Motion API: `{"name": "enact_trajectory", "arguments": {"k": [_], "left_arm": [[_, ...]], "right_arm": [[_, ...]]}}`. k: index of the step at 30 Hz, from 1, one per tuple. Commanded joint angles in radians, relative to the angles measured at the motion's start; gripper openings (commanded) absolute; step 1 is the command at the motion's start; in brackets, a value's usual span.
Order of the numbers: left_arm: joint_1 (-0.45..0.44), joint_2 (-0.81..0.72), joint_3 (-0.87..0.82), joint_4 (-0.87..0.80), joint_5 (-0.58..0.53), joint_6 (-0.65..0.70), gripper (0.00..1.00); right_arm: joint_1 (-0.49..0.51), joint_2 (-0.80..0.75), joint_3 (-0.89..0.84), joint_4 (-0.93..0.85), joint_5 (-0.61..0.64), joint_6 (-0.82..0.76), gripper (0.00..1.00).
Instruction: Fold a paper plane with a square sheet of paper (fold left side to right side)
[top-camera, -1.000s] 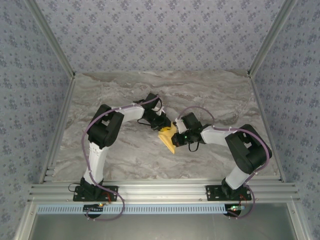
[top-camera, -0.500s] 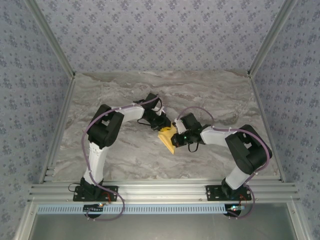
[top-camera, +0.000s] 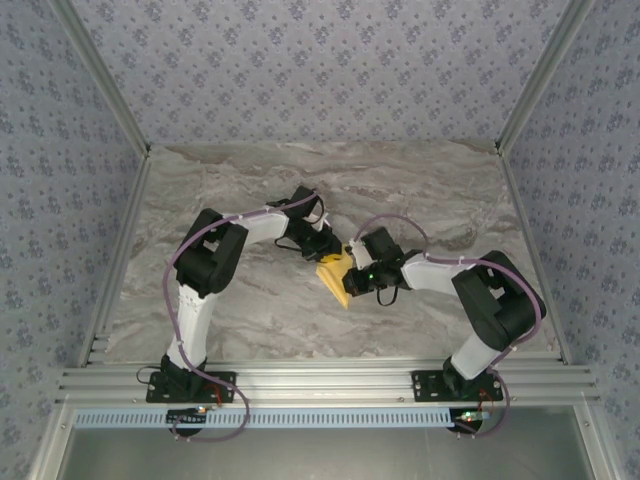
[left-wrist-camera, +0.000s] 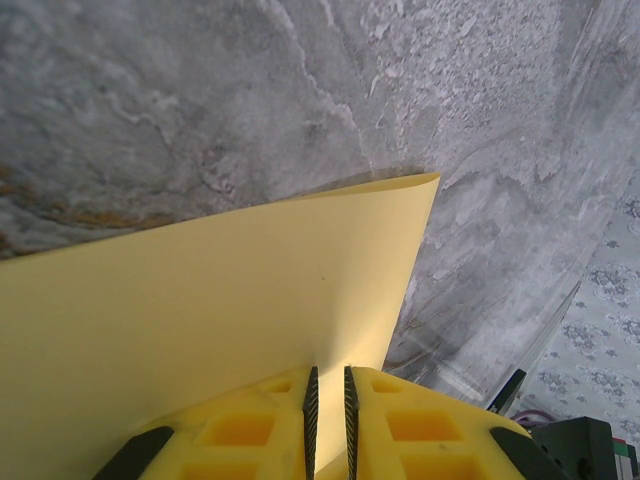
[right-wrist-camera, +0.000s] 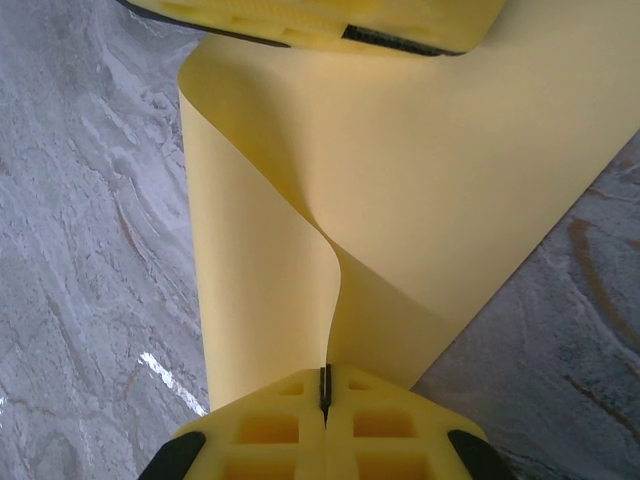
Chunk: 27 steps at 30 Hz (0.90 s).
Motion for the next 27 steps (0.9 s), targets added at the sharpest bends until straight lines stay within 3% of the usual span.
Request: {"name": "enact_trajectory", "arguments": {"k": [1,27], "left_arm": [[-0.002,0.006,-0.028,-0.073,-0.048,0.011,0.17],[0.0,0.009,-0.023,-0.079,-0.046,0.012,0.17]], "right_arm": [[0.005,-0.017,-0.018,-0.043,0.015,0.02,0.0],[-0.015,0.009,0.049,-0.055,0.008,0.02,0.0]]}}
